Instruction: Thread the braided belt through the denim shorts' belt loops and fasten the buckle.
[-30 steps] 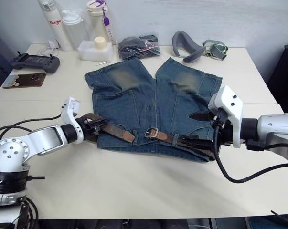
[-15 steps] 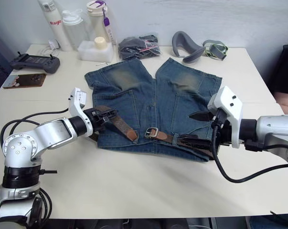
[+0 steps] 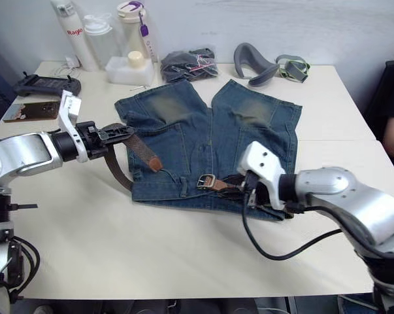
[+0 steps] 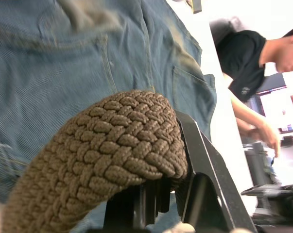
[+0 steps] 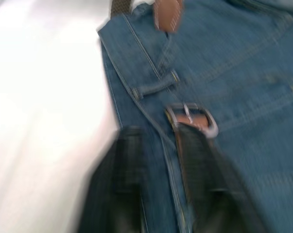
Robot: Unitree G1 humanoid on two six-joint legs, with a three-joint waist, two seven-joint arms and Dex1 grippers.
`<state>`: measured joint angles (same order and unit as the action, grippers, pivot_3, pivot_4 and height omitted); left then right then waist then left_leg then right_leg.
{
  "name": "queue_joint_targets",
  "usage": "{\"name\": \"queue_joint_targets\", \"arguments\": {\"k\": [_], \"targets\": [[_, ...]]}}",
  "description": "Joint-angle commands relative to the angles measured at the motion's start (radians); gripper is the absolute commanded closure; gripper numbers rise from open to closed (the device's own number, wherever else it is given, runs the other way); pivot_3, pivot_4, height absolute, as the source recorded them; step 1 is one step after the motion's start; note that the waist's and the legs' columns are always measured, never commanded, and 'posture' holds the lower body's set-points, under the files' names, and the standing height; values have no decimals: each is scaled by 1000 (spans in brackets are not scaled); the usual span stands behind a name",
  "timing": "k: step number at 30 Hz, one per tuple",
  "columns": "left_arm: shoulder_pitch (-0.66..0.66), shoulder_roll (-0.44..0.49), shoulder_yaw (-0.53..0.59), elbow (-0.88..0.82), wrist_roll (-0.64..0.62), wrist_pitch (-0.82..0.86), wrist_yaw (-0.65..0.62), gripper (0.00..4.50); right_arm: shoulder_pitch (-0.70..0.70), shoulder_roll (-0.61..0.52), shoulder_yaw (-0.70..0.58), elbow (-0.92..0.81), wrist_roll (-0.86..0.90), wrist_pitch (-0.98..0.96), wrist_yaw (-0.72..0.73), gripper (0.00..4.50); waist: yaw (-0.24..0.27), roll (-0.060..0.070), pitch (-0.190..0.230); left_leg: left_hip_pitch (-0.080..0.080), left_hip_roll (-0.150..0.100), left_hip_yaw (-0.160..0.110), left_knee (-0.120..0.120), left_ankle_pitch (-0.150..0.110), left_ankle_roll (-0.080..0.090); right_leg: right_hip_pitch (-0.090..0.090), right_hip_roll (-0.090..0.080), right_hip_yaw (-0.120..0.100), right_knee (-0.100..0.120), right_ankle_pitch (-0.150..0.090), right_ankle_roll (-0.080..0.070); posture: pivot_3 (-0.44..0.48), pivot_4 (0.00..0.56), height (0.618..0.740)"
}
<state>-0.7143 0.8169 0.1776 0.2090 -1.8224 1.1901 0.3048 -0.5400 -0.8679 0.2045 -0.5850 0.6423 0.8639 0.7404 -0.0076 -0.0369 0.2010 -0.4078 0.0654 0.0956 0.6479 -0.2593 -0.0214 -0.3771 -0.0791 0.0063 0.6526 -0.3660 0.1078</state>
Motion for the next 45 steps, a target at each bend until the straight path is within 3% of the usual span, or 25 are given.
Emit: {"name": "queue_joint_targets", "arguments": {"k": [1, 7, 12, 20, 27, 33, 40, 45], "targets": [[-12, -9, 30, -28, -59, -10, 20, 4500, -46, 51, 130, 28, -144, -76, 7, 4463, 0, 0, 0, 0, 0, 0, 0, 0, 0, 0, 0, 0, 0, 0, 0, 0, 150, 740], [18, -11, 43, -71, -64, -32, 57, 4500, -133, 222, 281, 242, -302, -155, 26, 4463, -10, 0, 0, 0, 0, 0, 1, 0, 0, 0, 0, -1, 1, 0, 0, 0, 150, 740], [102, 14, 53, -131, -23, -31, 56, 4500, -189, 292, 342, 414, -424, -213, 51, 4463, -23, 0, 0, 1, 0, 0, 1, 0, 0, 0, 0, -1, 2, 0, 0, 0, 150, 740], [148, 9, 54, -181, 35, -51, 50, 4500, -200, 370, 379, 501, -491, -218, 114, 4463, -21, -1, 0, 1, -1, 0, 1, 1, -2, 0, 0, -1, 4, 0, 0, 0, 150, 740], [155, 5, 43, -200, 114, -38, 7, 4500, -143, 561, 244, 637, -400, -409, 154, 4463, -28, -3, -1, 2, -1, 0, 0, 1, -3, 0, 1, -1, 3, 0, -1, 0, 150, 740], [208, 19, 81, -219, 126, -39, 8, 4500, -17, 600, 21, 558, -156, -333, 234, 4463, -27, -3, -1, 1, 1, 0, -1, 0, -3, 0, 1, -1, 4, -1, -1, 0, 150, 740], [216, 15, 72, -233, 174, -31, -24, 4500, 45, 649, -26, 538, -78, -295, 224, 4463, -24, -3, -1, 2, 1, 0, -1, -1, -3, 0, 0, -1, 3, -1, -1, 0, 150, 740], [164, 5, 104, -182, 142, -49, -8, 4500, 21, 608, 9, 522, -177, -324, 194, 4463, -23, -3, -1, 1, 1, 0, -1, -1, -4, 0, 0, -1, 3, -1, -1, 0, 150, 740]]}}
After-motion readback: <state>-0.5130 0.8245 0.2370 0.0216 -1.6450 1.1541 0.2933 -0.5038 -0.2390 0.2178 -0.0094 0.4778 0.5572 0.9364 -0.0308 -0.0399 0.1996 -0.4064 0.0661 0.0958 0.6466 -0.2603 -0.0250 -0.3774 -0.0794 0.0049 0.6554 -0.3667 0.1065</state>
